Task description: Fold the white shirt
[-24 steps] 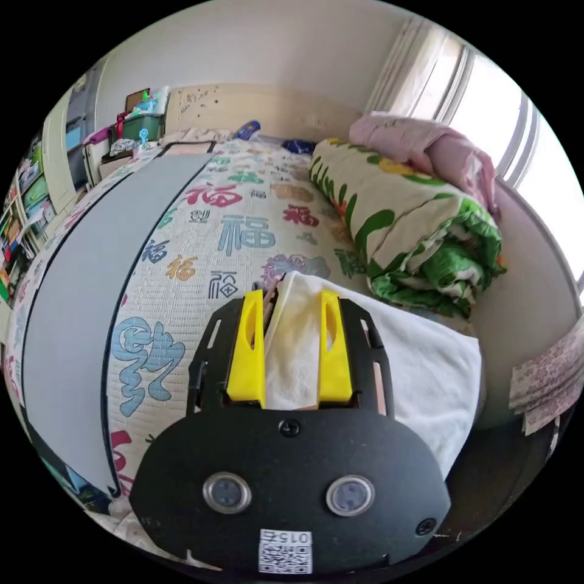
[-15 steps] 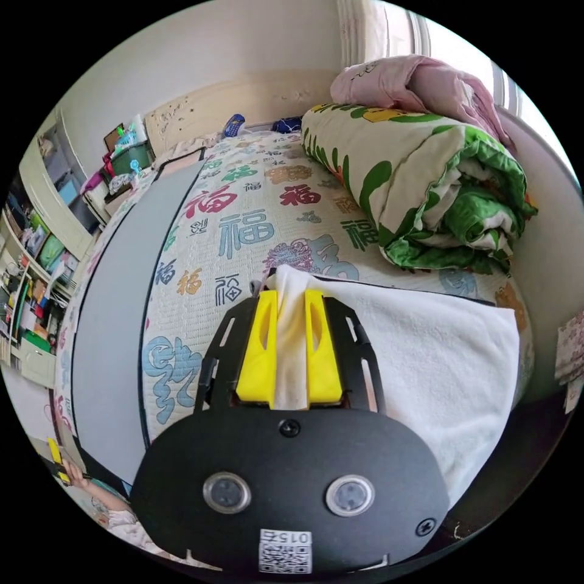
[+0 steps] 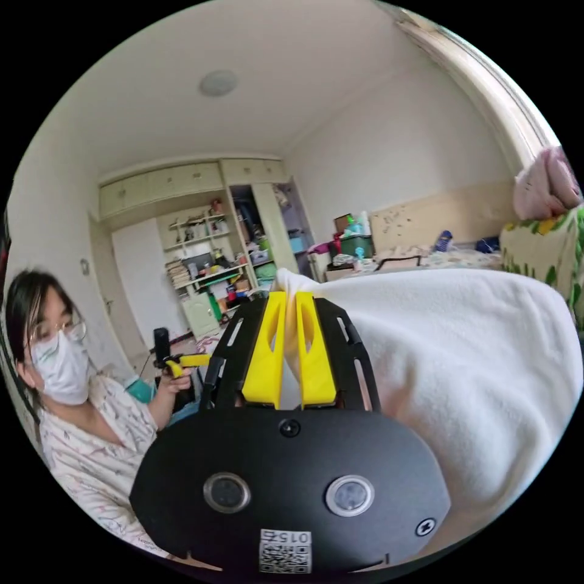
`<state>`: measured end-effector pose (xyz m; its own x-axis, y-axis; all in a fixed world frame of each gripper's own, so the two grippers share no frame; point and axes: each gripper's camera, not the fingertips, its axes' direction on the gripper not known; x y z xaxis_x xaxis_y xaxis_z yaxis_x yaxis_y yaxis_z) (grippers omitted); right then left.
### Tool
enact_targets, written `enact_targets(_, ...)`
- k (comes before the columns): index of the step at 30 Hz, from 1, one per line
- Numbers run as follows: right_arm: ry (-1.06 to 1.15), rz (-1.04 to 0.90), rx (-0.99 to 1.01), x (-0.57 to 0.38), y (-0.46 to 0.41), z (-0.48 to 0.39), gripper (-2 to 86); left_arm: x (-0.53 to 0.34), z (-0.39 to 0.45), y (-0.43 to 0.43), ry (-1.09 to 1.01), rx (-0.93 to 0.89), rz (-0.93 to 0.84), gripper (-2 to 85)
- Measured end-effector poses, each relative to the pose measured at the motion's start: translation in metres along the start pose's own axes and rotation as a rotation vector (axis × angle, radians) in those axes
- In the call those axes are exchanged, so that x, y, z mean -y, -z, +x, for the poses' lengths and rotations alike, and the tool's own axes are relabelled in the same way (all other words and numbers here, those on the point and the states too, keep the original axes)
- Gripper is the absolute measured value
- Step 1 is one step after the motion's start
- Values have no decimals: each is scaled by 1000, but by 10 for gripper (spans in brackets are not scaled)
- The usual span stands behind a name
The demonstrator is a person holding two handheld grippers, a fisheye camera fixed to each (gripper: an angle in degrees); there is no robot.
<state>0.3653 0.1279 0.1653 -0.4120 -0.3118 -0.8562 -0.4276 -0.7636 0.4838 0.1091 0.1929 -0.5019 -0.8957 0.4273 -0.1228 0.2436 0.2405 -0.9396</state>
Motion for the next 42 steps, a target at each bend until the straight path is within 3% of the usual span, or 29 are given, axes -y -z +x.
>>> enact_targets(4,52,43,263,-54,22,-81,40,-28,-22,-10,4,-159,29,184)
enact_targets(9,-49,115,537,-143,49,-97,41,-85,-37,-4,-4,-238,67,184)
enact_targets(12,-80,95,585,-188,64,-102,40,-123,-50,-3,-3,-264,38,181)
enact_targets(18,28,314,715,-226,186,-130,38,-169,-77,-9,-15,-213,27,169)
enact_targets(20,154,339,687,-232,235,-161,40,-175,-73,-17,-77,-148,14,164)
enact_targets(23,286,398,462,-250,314,-216,41,-177,-63,-44,-215,-28,-31,154)
enact_targets(27,326,426,245,-288,377,-257,42,-188,-55,-114,-366,247,-282,139)
enact_targets(36,376,597,73,-367,465,-293,43,-226,-40,-209,-588,450,-437,113)
enact_targets(42,309,665,73,-399,481,-278,43,-259,-37,-286,-928,475,-597,117)
